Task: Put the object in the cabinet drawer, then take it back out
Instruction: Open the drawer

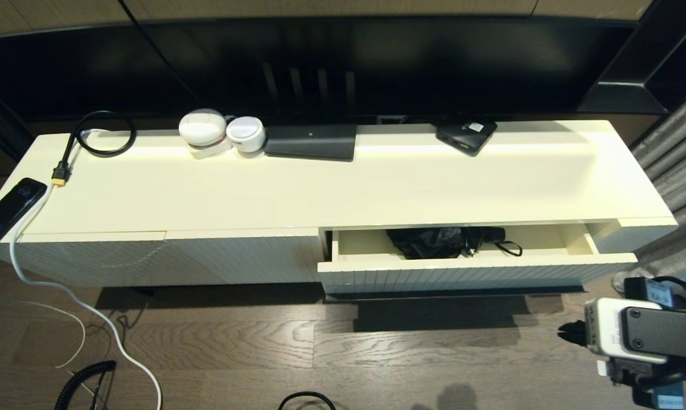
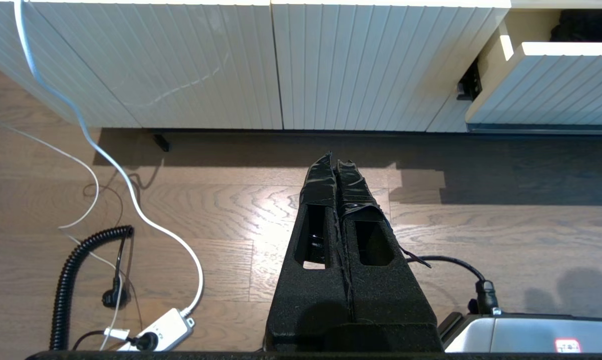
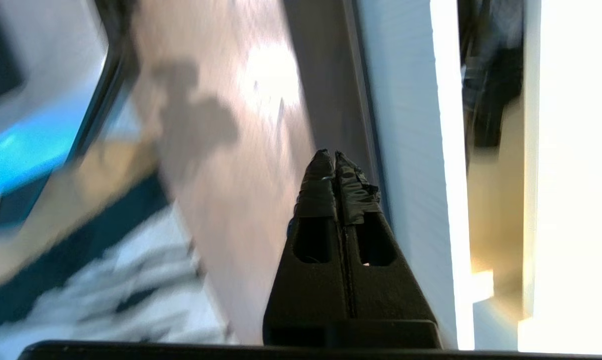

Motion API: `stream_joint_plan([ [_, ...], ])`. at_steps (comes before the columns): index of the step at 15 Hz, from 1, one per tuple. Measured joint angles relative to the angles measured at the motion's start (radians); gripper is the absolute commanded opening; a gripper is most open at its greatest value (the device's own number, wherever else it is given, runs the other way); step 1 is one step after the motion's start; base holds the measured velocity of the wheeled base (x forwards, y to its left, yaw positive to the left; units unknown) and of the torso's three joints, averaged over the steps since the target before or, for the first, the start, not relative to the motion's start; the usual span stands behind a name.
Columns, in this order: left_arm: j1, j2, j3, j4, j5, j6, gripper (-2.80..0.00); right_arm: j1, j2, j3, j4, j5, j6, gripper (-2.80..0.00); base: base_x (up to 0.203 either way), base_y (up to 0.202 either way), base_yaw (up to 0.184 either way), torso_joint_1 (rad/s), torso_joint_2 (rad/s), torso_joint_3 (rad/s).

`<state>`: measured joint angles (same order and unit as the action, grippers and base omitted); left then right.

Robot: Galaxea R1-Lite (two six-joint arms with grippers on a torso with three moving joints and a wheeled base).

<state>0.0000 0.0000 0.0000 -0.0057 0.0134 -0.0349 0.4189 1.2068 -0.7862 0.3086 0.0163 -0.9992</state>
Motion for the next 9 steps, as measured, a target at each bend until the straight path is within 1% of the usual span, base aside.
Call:
stream_joint_plan([
  [1,0.0,0.0,0.0,0.0,0.0,0.0,-2.8,-0.002,-0.018,-0.027,0.066,-0.02,0.001,-2.8,0.0,0.0,0.0,0.0,0.0,0.0],
  [2,0.0,0.0,0.0,0.0,0.0,0.0,-2.8,-0.004,-0.021,-0.048,0.091,-0.031,0.006,-2.8,0.0,0.0,0.0,0.0,0.0,0.0],
  [4,0.0,0.0,0.0,0.0,0.0,0.0,-2.8,-0.006,0.001,-0.069,0.055,-0.047,0.009,-2.8,0.0,0.0,0.0,0.0,0.0,0.0],
  [5,0.0,0.0,0.0,0.0,0.0,0.0,-2.8,-0.006,0.024,-0.07,0.02,-0.053,0.007,-2.8,0.0,0.0,0.0,0.0,0.0,0.0],
  [9,0.0,0.0,0.0,0.0,0.0,0.0,-2.8,-0.013,0.196,-0.081,-0.227,-0.066,-0.007,-2.8,0.0,0.0,0.0,0.0,0.0,0.0],
])
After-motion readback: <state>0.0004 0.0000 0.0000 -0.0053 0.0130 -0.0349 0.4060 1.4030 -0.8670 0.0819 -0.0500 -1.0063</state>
